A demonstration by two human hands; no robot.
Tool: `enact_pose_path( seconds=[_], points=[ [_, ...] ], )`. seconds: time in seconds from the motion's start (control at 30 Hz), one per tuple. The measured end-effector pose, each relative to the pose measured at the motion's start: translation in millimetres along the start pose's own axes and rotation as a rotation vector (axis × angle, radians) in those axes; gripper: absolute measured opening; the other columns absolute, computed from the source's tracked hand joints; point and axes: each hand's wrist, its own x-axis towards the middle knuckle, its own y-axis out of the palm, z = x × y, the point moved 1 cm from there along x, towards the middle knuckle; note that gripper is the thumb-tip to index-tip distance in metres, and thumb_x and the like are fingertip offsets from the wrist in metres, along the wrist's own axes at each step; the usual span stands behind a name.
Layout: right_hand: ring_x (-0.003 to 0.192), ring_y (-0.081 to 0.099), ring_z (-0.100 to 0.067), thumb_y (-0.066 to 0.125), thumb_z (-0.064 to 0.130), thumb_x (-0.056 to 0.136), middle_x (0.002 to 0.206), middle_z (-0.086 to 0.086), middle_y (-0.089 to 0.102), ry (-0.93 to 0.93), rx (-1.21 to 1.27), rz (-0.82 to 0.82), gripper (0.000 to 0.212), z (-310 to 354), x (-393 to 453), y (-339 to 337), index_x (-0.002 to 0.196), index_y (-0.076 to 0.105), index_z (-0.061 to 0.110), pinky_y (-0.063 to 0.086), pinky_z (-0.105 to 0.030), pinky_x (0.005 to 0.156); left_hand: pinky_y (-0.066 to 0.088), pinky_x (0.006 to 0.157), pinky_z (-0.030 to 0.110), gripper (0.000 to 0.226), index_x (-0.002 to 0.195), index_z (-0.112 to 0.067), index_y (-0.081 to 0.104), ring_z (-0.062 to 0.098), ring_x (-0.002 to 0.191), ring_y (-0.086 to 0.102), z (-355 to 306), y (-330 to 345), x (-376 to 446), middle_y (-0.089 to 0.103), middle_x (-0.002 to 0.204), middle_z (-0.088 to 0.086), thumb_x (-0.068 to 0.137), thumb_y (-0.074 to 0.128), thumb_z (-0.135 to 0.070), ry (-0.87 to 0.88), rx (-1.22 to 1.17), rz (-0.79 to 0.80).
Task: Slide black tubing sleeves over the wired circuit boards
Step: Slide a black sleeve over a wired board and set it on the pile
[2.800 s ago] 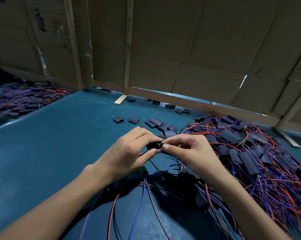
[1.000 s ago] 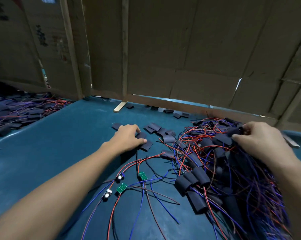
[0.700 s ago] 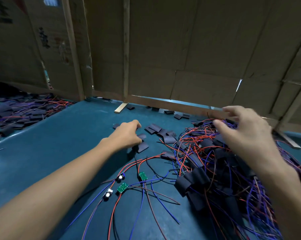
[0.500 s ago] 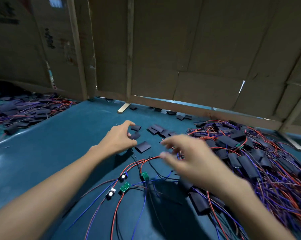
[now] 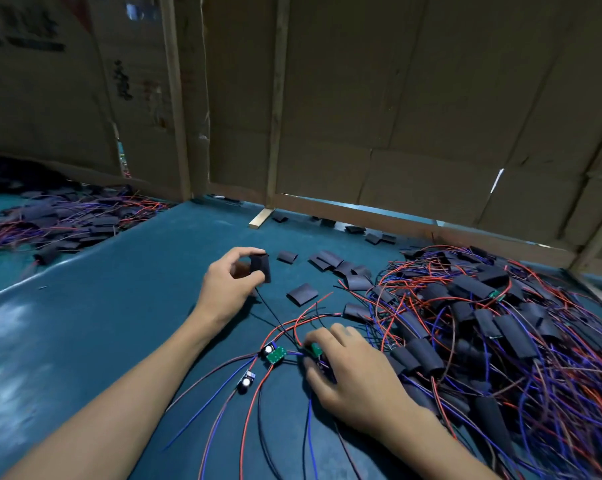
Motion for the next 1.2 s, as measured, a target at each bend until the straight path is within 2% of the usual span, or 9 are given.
enact_pose_path(
  seconds=[0.17,0.27,0.47,0.63,0.8,0.93,1.03,1.1,1.2],
  points=[
    [0.109,0.051,-0.017,0.044,0.052,0.096,0.108,0.009,0.054,0.041,0.003,0.000,0.047,0.5,-0.1,-1.2,0.139,0.048,0.034,0.044,-0.034,0.084,0.050,0.053,0.019,0.045,0.087,-0.035,0.075,0.013,0.060,0.057,1.5,-4.7,-2.0,0.067,0.064,-0.002,0.075,0.068,0.008,-0.040,-0.070,-0.024],
    [0.107,0.050,-0.016,0.035,0.059,0.092,0.105,0.008,0.054,0.026,0.006,0.021,0.048,2.6,-2.8,-2.9,0.129,0.055,0.036,0.044,-0.034,0.083,0.048,0.053,0.018,0.045,0.089,-0.033,0.075,0.011,0.057,0.054,1.6,-5.8,-3.1,0.064,0.060,-0.006,0.074,0.068,0.009,-0.032,-0.078,-0.012],
    [0.096,0.053,-0.021,0.039,0.040,0.104,0.095,0.004,0.055,0.064,0.143,-0.066,0.026,2.2,-4.0,-5.1,0.099,0.055,0.020,0.045,-0.042,0.084,0.046,0.062,0.029,0.046,0.089,-0.036,0.075,0.019,0.062,0.051,4.0,-7.0,-2.9,0.064,0.061,-0.005,0.074,0.069,0.007,-0.047,-0.096,0.002],
    [0.092,0.052,-0.015,0.045,0.050,0.093,0.091,0.010,0.052,0.031,0.115,-0.073,0.026,1.9,-4.7,-5.0,0.097,0.053,0.026,0.045,-0.036,0.078,0.046,0.066,0.032,0.039,0.090,-0.038,0.075,0.019,0.064,0.051,1.5,-5.4,-2.8,0.063,0.064,-0.004,0.062,0.070,-0.010,-0.066,-0.110,-0.009],
    [0.092,0.055,-0.016,0.051,0.041,0.094,0.093,0.009,0.057,0.040,0.168,-0.139,0.017,-1.6,-4.2,-3.3,0.097,0.055,0.025,0.048,-0.039,0.078,0.049,0.070,0.036,0.040,0.093,-0.040,0.075,0.018,0.068,0.054,0.9,-5.5,-2.8,0.063,0.068,-0.002,0.060,0.071,-0.017,-0.054,-0.088,0.006],
    [0.083,0.055,-0.009,0.060,0.030,0.096,0.093,0.012,0.059,0.025,0.238,-0.284,0.009,-1.8,-5.8,-3.5,0.100,0.060,0.022,0.048,-0.032,0.074,0.048,0.069,0.032,0.043,0.101,-0.043,0.073,0.012,0.064,0.053,0.2,-5.0,-3.6,0.060,0.067,-0.016,0.063,0.071,-0.021,0.016,-0.014,0.041],
    [0.075,0.056,-0.005,0.070,0.018,0.094,0.087,0.010,0.064,0.081,0.433,-0.404,0.005,-3.3,-4.7,-5.8,0.096,0.066,0.020,0.045,-0.022,0.072,0.052,0.080,0.025,0.053,0.115,-0.046,0.067,0.008,0.084,0.068,-1.1,-5.3,-8.6,0.072,0.089,-0.013,0.067,0.069,-0.024,0.155,0.146,0.086],
    [0.074,0.062,-0.011,0.072,0.012,0.092,0.082,0.005,0.069,0.175,0.700,-0.431,0.007,-6.3,-1.4,-10.0,0.092,0.069,0.018,0.049,-0.026,0.073,0.050,0.080,0.019,0.059,0.123,-0.046,0.061,0.007,0.092,0.067,-3.1,-3.6,-14.7,0.071,0.095,-0.014,0.069,0.068,-0.024,0.304,0.290,0.176],
    [0.079,0.066,-0.015,0.068,0.000,0.091,0.087,-0.006,0.073,0.207,1.076,-0.491,0.010,-12.3,3.4,-21.5,0.093,0.071,0.009,0.053,-0.025,0.077,0.047,0.081,0.016,0.057,0.129,-0.031,0.063,0.004,0.097,0.064,-7.1,2.1,-20.0,0.067,0.102,-0.013,0.073,0.064,-0.024,0.480,0.406,0.281]
  ],
)
